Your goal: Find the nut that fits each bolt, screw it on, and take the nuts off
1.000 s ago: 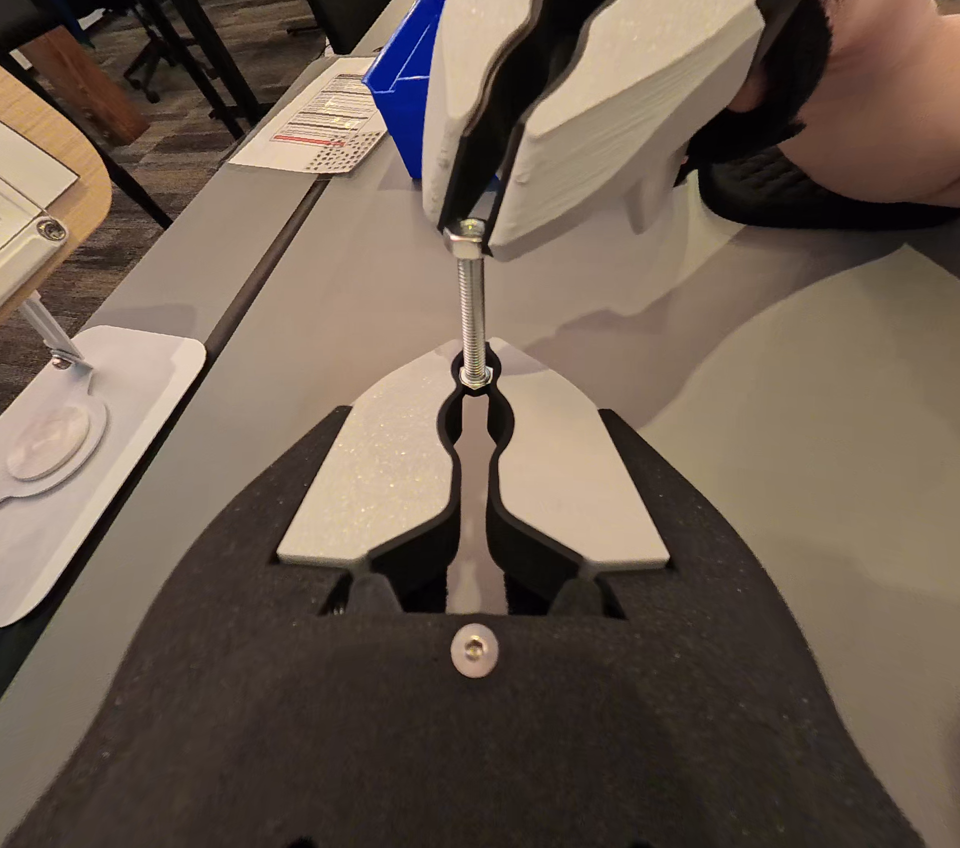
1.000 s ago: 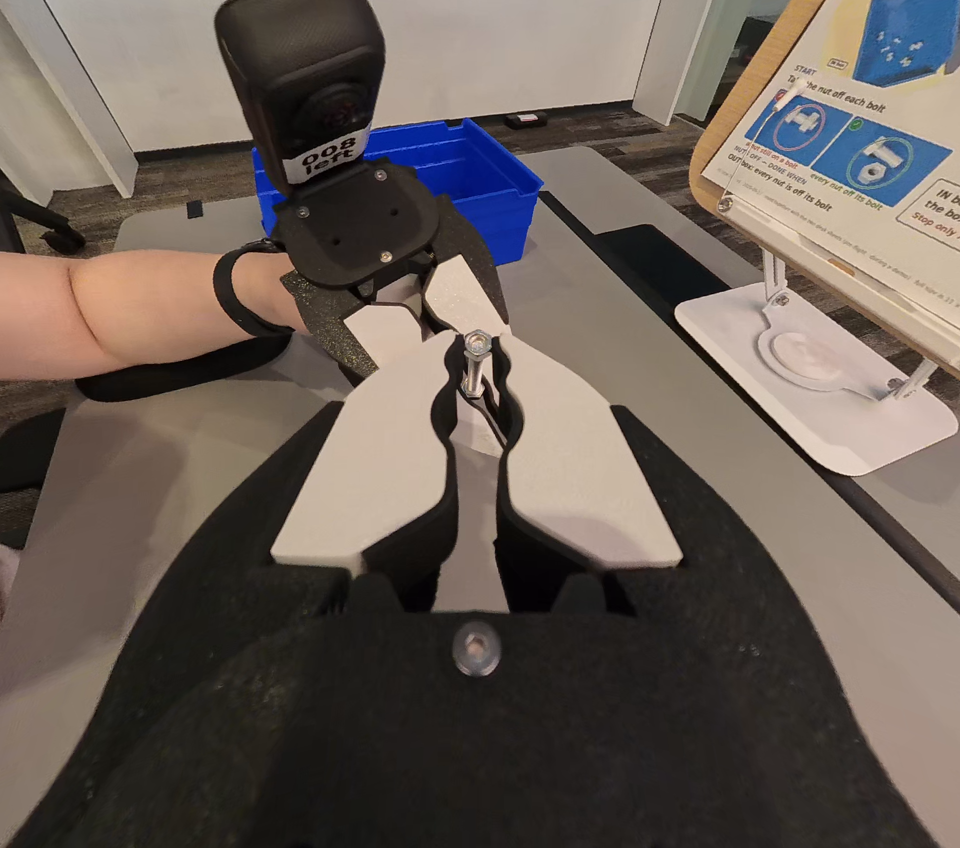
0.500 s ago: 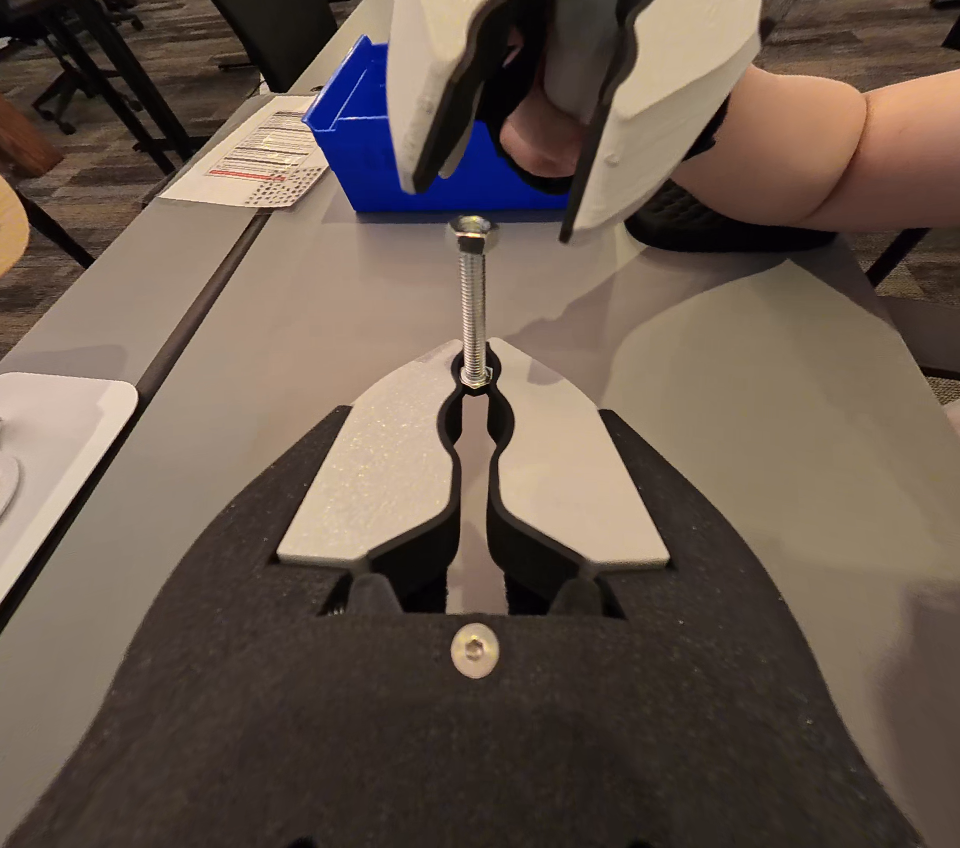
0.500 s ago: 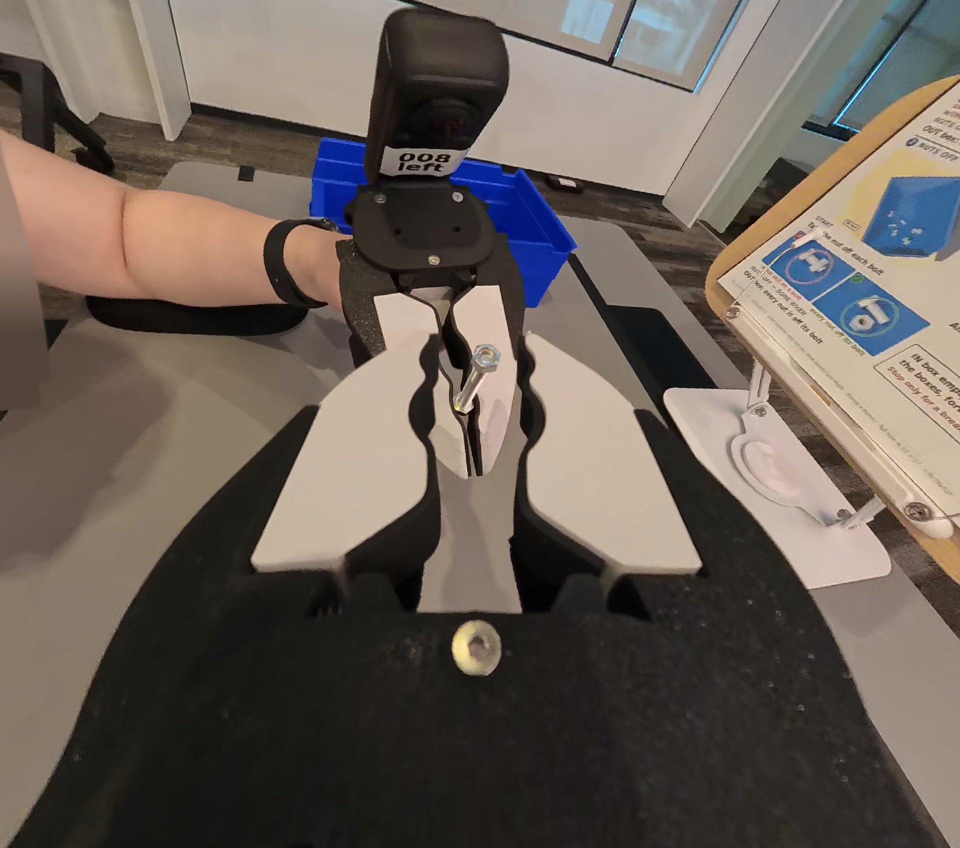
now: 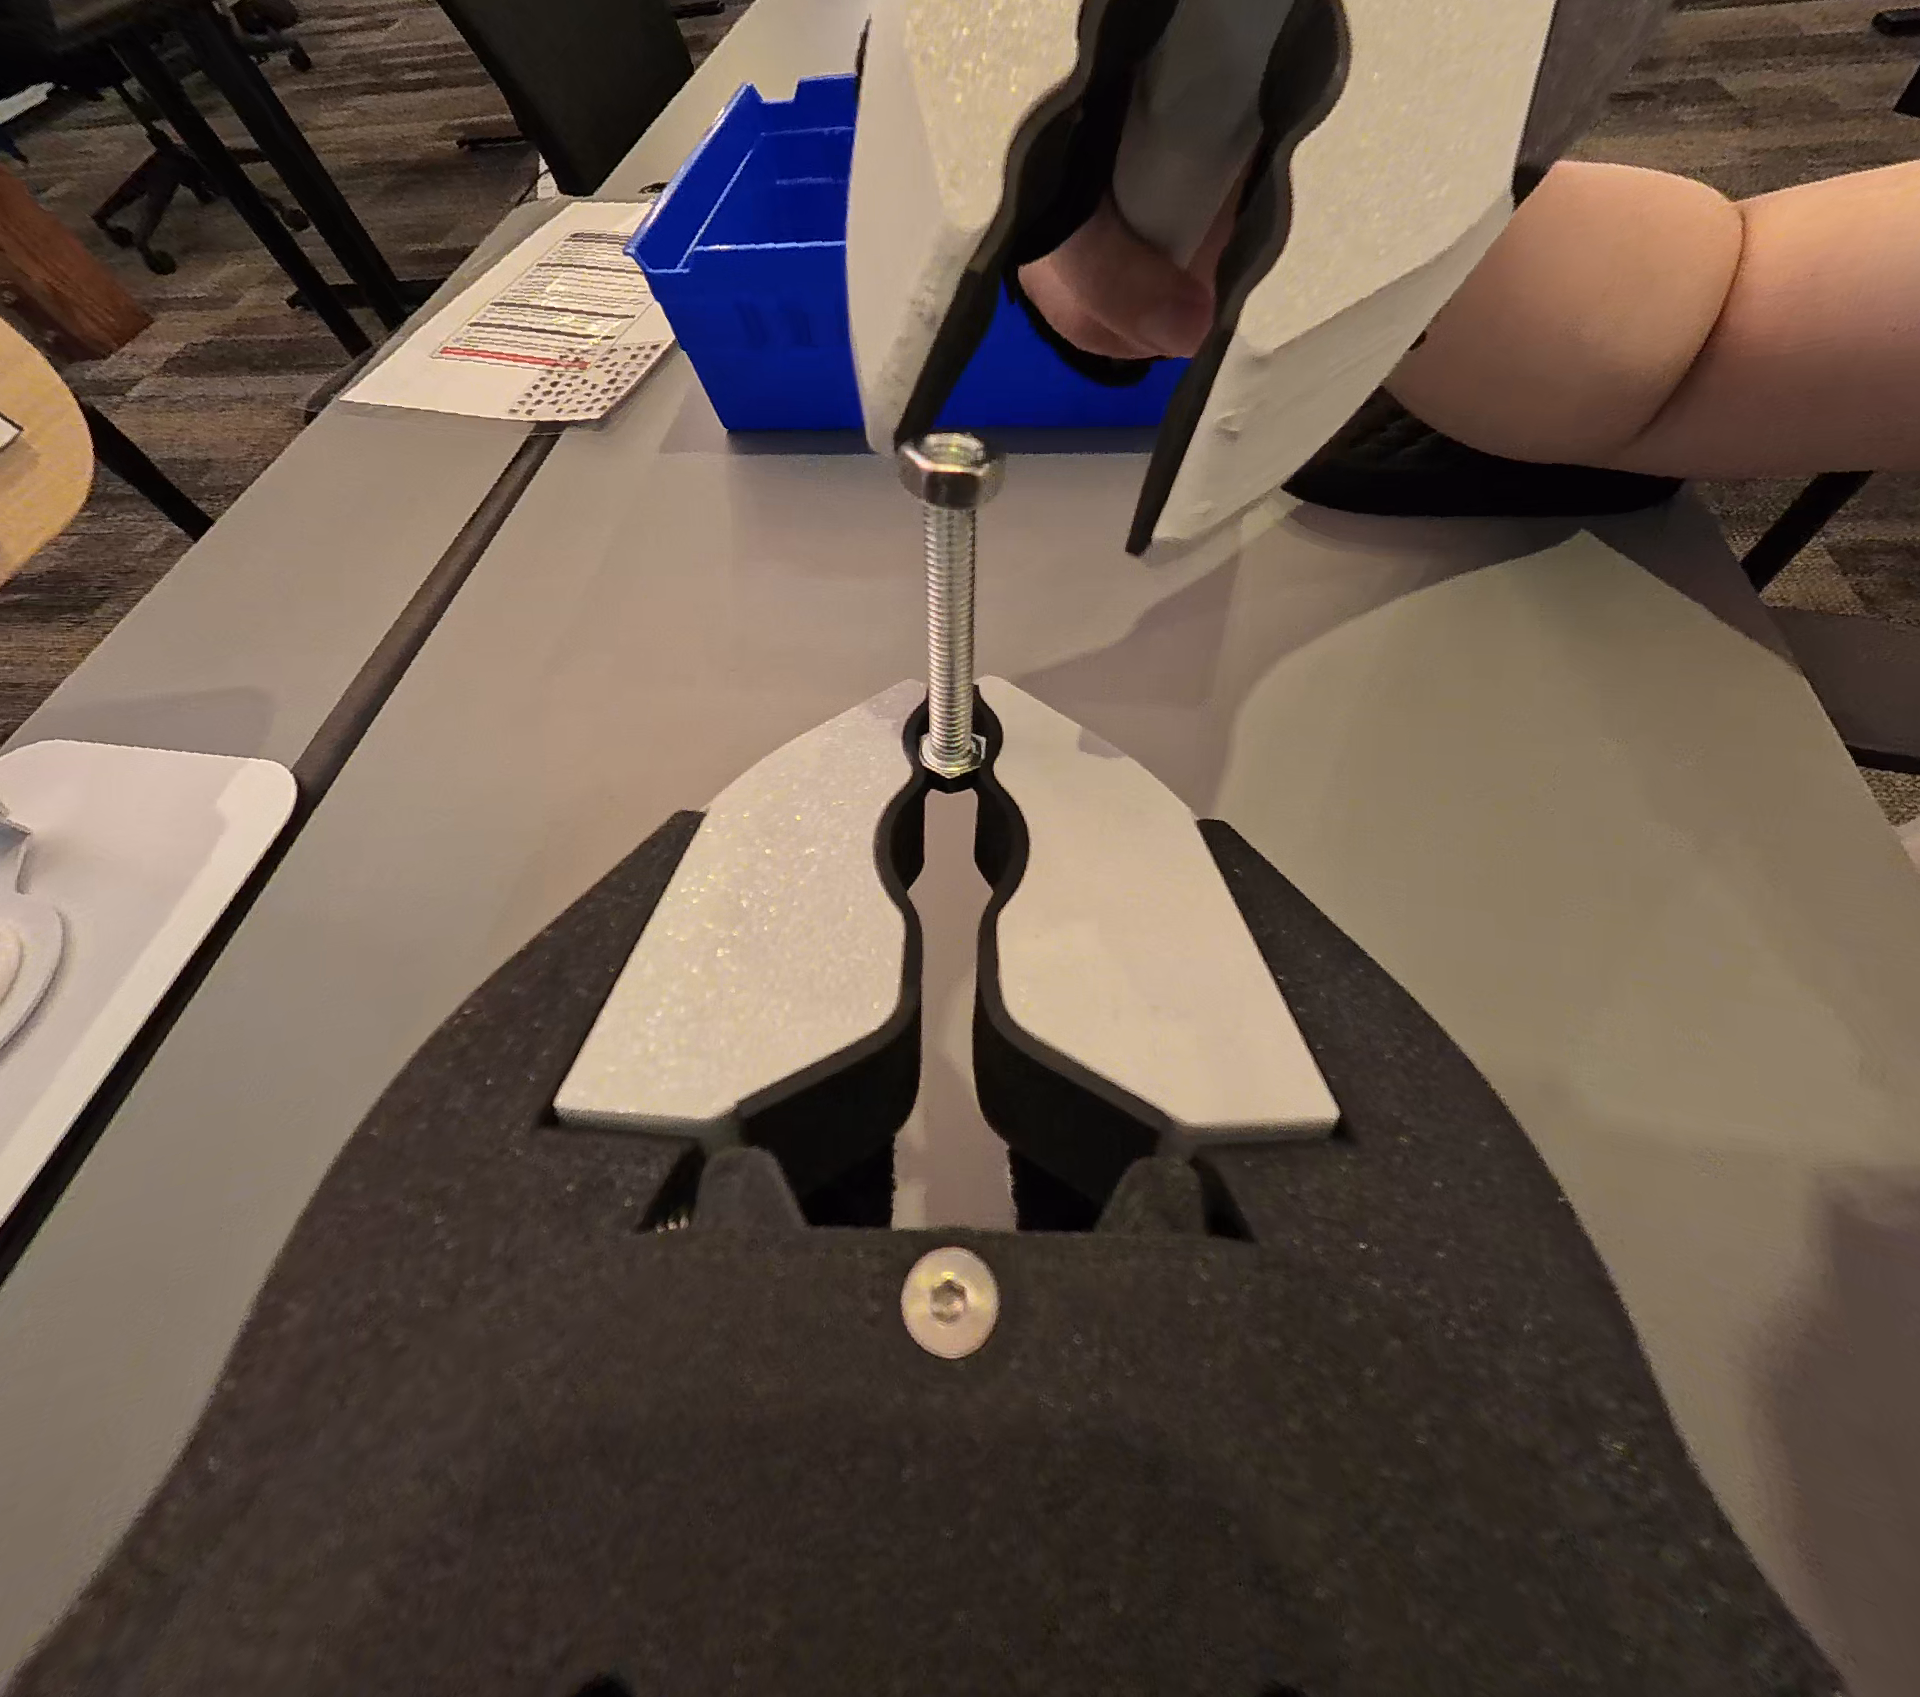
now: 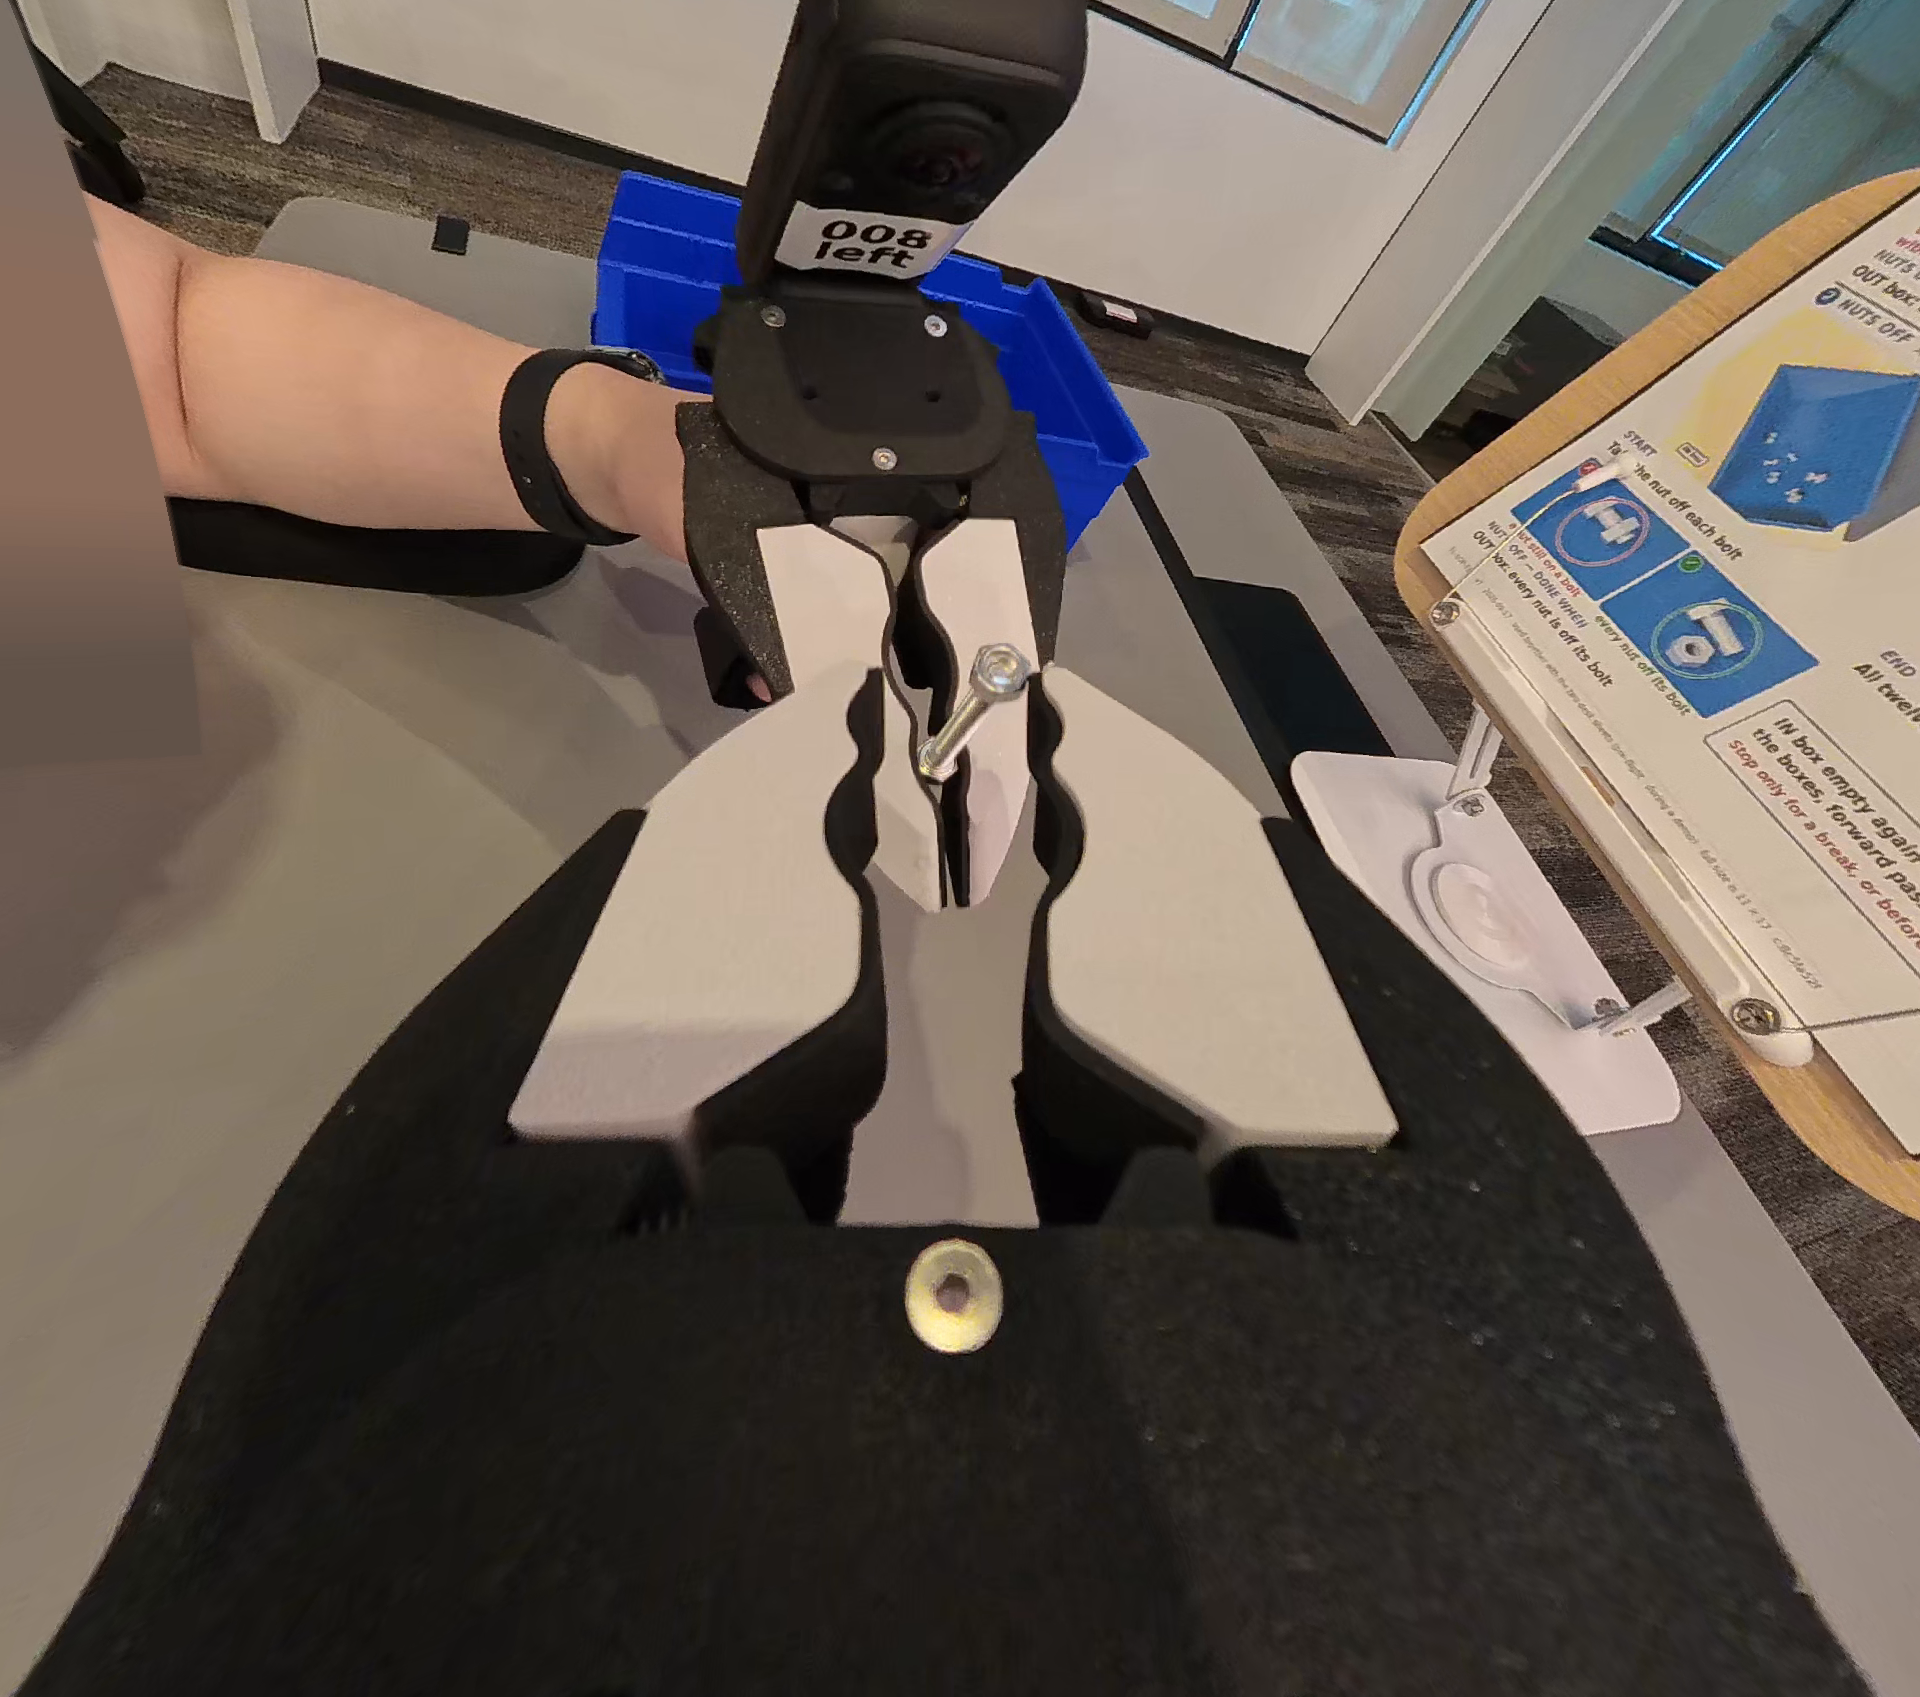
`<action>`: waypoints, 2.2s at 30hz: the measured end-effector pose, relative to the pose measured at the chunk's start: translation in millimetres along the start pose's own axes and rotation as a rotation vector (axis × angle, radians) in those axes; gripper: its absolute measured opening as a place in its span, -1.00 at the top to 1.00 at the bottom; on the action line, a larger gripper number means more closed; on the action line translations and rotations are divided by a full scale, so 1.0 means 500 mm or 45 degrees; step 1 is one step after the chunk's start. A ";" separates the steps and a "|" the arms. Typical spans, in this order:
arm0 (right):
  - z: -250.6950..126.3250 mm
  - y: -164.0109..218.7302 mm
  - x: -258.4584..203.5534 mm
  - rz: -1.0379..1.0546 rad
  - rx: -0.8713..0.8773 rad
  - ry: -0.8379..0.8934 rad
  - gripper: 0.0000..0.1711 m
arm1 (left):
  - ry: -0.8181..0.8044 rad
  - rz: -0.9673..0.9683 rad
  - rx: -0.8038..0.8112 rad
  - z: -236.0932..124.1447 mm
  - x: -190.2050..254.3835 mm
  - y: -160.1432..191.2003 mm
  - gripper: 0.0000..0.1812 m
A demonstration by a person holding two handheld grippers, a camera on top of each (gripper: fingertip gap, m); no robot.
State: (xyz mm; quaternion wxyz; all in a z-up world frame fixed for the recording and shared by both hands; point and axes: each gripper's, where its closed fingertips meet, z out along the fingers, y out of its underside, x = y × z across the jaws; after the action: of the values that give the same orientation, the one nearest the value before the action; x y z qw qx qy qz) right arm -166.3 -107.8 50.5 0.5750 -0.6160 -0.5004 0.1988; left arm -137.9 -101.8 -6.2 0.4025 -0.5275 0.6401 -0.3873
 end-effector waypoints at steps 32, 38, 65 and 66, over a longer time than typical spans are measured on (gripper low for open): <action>-0.009 0.003 -0.001 -0.068 -0.066 0.018 0.76 | 0.013 0.004 0.017 -0.004 0.002 -0.006 0.97; -0.002 -0.001 -0.004 -0.080 -0.041 0.026 0.72 | 0.033 0.027 -0.004 0.005 0.014 -0.001 0.96; -0.002 0.008 -0.006 -0.130 -0.128 0.053 0.70 | 0.044 0.038 -0.012 0.005 0.018 0.000 0.96; 0.001 0.011 -0.010 -0.133 -0.137 0.037 0.70 | 0.043 0.042 -0.014 0.006 0.019 0.000 0.96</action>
State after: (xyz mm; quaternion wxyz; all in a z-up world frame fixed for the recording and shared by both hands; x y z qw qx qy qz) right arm -166.7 -110.8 43.7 0.5579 -0.6220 -0.5333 0.1323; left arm -136.2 -111.3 -8.2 0.3948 -0.5125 0.6577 -0.3860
